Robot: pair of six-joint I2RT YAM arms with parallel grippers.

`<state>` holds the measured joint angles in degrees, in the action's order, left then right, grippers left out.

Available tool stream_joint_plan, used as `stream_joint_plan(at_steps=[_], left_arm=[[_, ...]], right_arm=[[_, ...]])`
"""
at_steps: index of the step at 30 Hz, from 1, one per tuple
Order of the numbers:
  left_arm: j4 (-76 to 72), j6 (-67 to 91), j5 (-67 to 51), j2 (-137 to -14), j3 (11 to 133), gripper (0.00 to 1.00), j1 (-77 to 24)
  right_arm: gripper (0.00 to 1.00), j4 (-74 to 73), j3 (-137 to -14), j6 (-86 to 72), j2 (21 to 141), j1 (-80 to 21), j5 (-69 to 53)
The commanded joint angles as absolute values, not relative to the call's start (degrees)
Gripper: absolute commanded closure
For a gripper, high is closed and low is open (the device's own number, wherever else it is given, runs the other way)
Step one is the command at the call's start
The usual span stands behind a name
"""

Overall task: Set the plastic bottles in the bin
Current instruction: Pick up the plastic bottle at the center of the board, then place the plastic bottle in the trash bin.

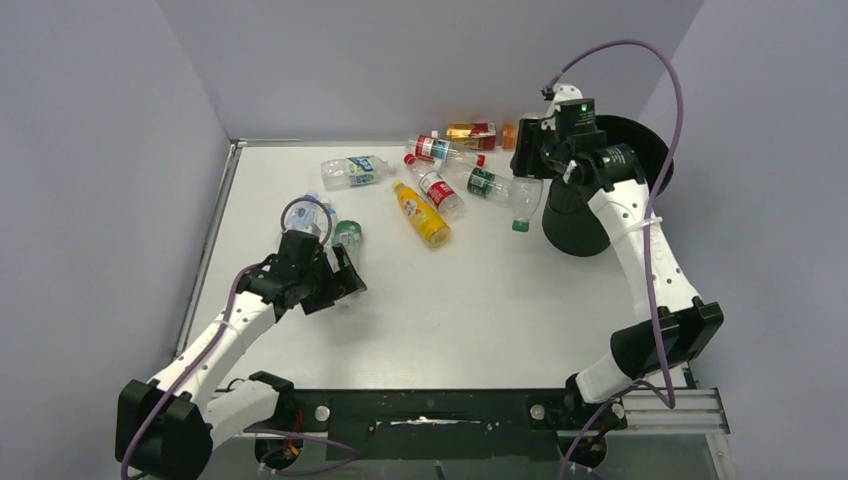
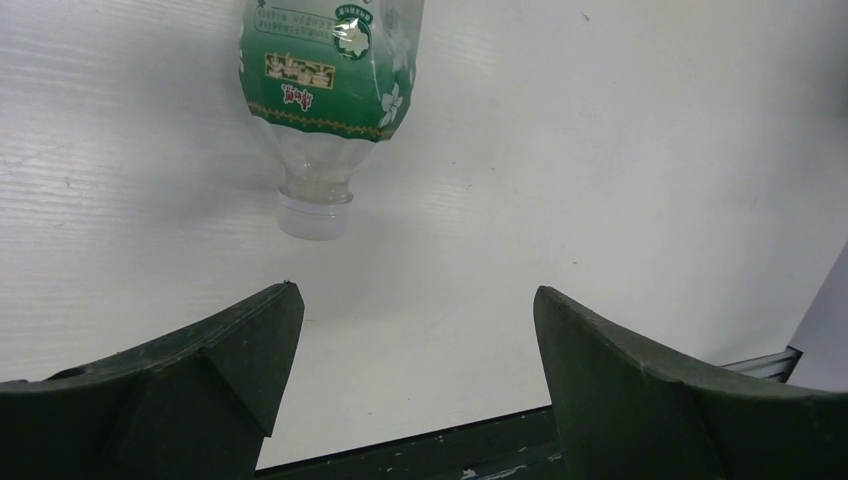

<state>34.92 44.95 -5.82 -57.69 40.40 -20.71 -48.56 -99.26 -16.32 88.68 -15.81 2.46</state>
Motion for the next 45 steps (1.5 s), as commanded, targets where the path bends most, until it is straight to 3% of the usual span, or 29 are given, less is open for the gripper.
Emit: stream_joint_plan(at_steps=[1, 7, 15, 32, 36, 45], left_arm=[[32.33, 39.49, -6.77, -62.71, 45.13, 0.13, -21.01], [28.58, 39.19, -9.70, -64.09, 43.50, 0.13, -21.01], [28.16, 39.19, -11.46, -60.96, 41.52, 0.13, -21.10], [29.80, 40.29, -10.20, -56.96, 42.03, 0.13, -21.09], [29.66, 40.61, -9.70, -56.94, 41.85, 0.13, -21.10], [29.32, 41.02, -8.95, -57.43, 41.54, 0.13, -21.10]], right_arm=[[0.55, -46.75, -106.31, -17.51, 86.35, -14.61, 5.13], [0.55, -43.60, -112.85, -19.14, 87.30, -7.32, 6.89], [0.55, -33.07, -111.20, -20.47, 86.15, -0.14, 10.20], [0.54, -20.42, -102.61, -15.07, 86.66, 2.60, 21.36], [0.50, -20.60, -101.61, -14.64, 87.47, 2.99, 22.34], [0.30, -22.17, -101.97, -14.35, 88.24, 3.61, 22.01]])
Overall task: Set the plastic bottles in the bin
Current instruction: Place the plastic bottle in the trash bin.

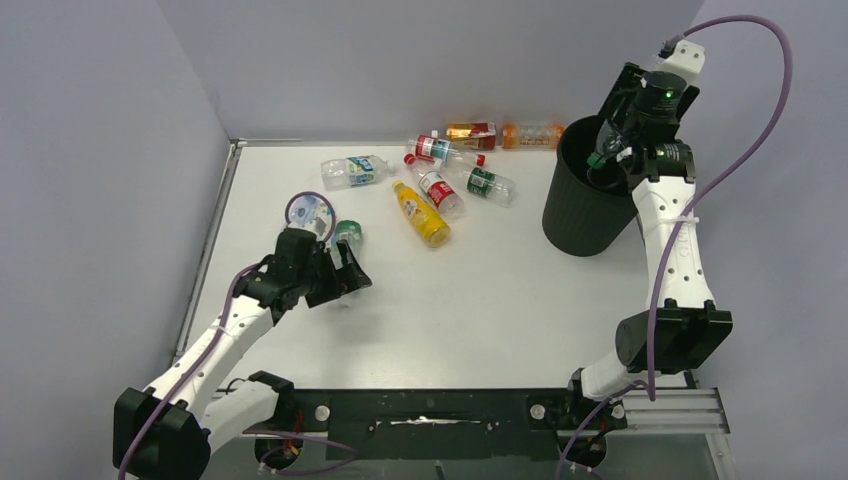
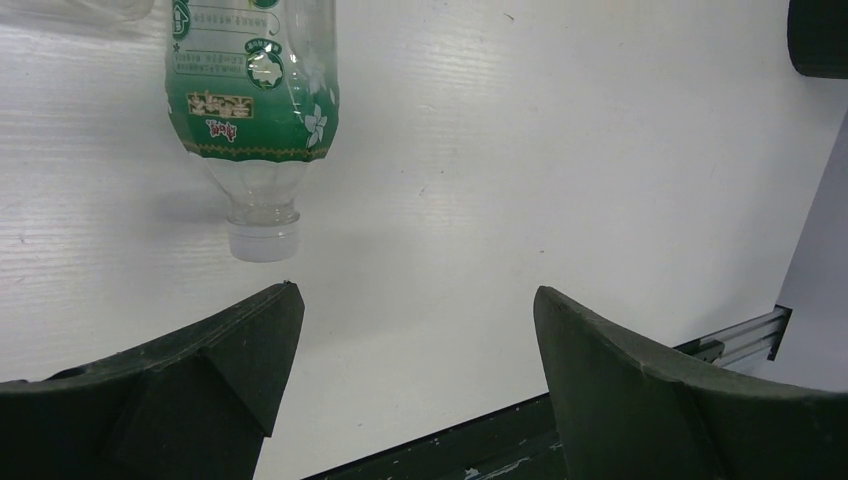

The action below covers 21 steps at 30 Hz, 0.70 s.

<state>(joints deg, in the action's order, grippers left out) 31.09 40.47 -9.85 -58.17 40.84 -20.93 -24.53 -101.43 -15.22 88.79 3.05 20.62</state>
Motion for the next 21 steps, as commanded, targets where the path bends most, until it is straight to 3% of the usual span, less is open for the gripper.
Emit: stream_joint_plan(at_steps=[1, 7, 16, 21], left_arm=[[29.14, 41.11, -8.88, -57.56, 41.50, 0.13, -21.07], [28.51, 41.05, -8.66, -58.82, 41.79, 0.13, -21.12], [27.69, 40.73, -6.29, -62.65, 42.37, 0.13, -21.04], [27.98, 39.79, -3.13, -64.89, 43.60, 0.13, -20.98]], right_arm=[[0.28, -22.35, -102.17, -14.35, 88.31, 3.69, 21.83], [0.15, -23.69, -103.77, -14.12, 88.34, 3.91, 20.74], [0.11, -30.75, -105.73, -17.73, 84.97, 3.09, 11.05], [0.11, -34.68, -102.99, -18.93, 81.96, -2.43, 7.44]])
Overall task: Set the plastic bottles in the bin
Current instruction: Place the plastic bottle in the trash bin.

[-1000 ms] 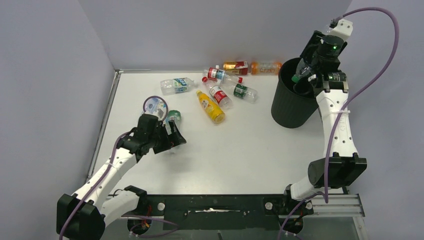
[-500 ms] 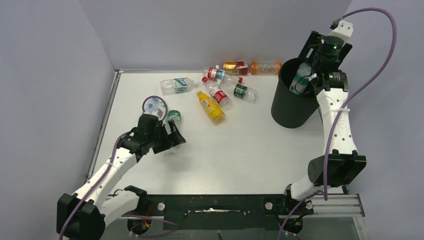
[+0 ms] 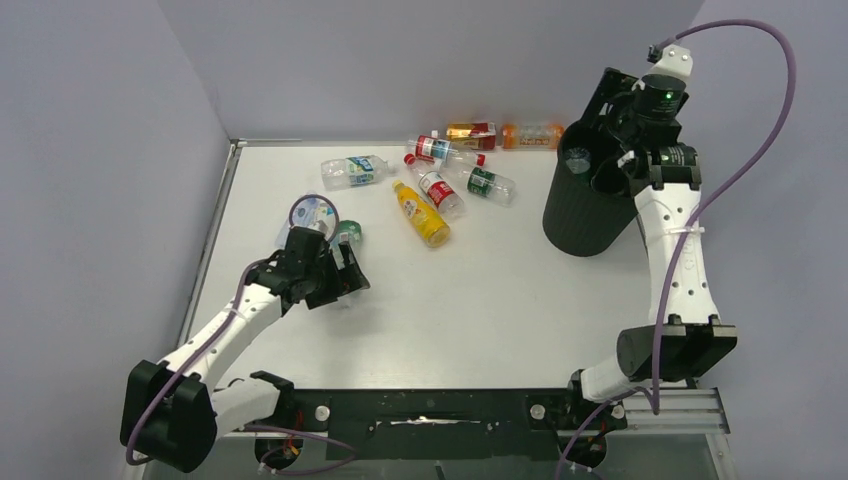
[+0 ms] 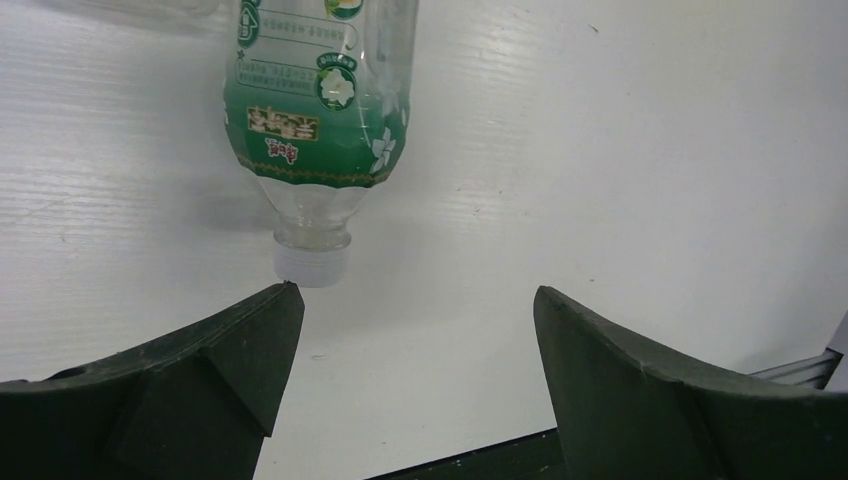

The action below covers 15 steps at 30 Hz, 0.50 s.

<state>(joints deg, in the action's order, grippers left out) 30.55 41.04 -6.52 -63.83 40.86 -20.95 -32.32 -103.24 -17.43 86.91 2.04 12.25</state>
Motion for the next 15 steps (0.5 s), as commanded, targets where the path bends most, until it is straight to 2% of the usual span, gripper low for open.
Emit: stream_joint_plan(at_steps=[1, 15], left_arm=[[28.14, 39.55, -2.32, -65.40, 43.98, 0.13, -20.99], [28.74, 37.11, 8.83, -73.72, 48.16, 0.13, -20.99]], right_arm=[[0.11, -35.20, -102.07, -19.23, 81.29, -4.12, 6.93], [0.14, -35.96, -83.92, -26.72, 73.40, -25.37, 4.97]])
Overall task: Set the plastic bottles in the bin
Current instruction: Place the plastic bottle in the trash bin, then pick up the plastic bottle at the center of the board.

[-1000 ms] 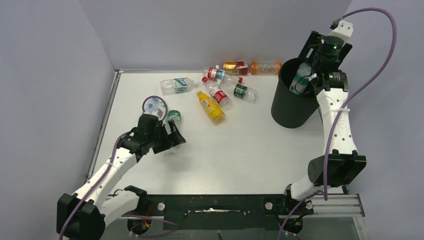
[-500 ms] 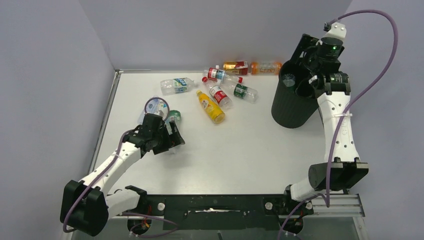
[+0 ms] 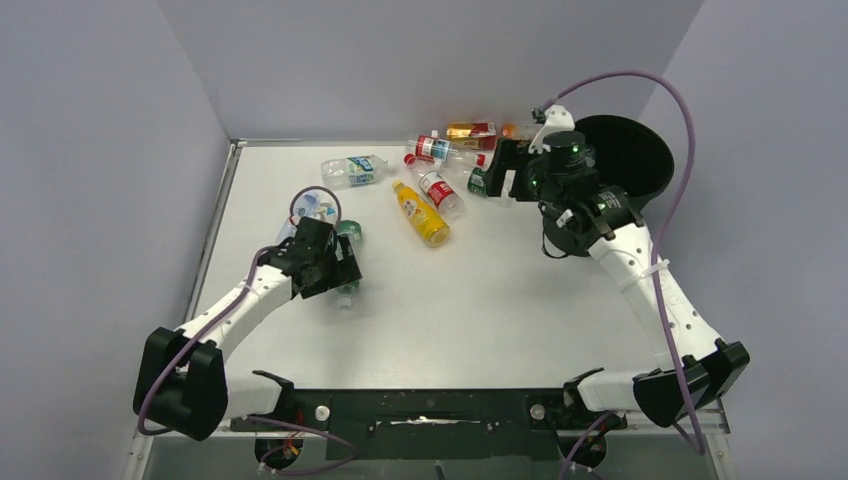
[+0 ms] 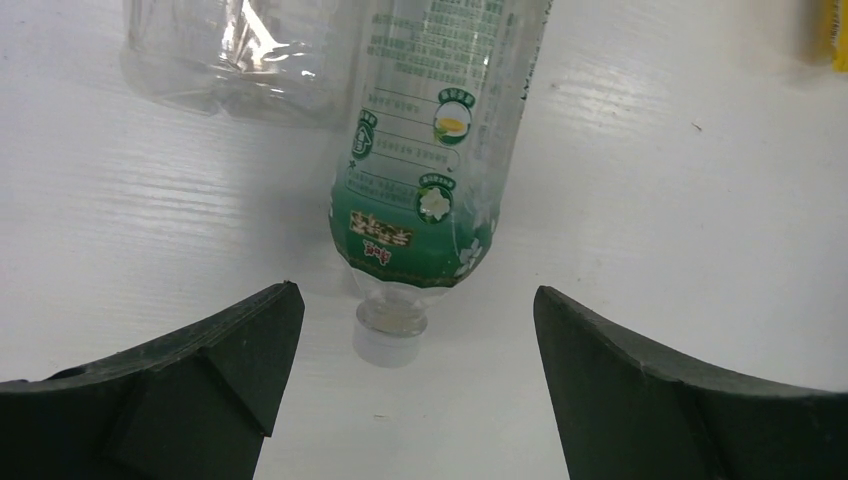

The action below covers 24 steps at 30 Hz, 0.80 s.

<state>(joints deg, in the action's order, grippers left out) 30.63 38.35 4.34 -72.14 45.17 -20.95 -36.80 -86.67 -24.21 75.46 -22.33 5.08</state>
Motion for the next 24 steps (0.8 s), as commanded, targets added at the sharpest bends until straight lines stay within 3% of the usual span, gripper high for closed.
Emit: stream_joint_plan(at_steps=[1, 15, 24], left_arm=[[28.54, 37.05, 9.40, -74.19, 48.23, 0.13, -20.97], [22.59, 35.91, 11.69, -80.31, 47.71, 0.15, -21.01], [19.64, 35.68, 11.50, -82.27, 46.25, 0.31, -21.09]], right_arm=[[0.14, -35.90, -82.85, -26.98, 73.13, -26.20, 5.20], [0.14, -35.38, -75.40, -28.68, 70.88, -29.74, 5.53], [0.14, -36.13, -73.74, -29.00, 70.92, -30.76, 5.65]])
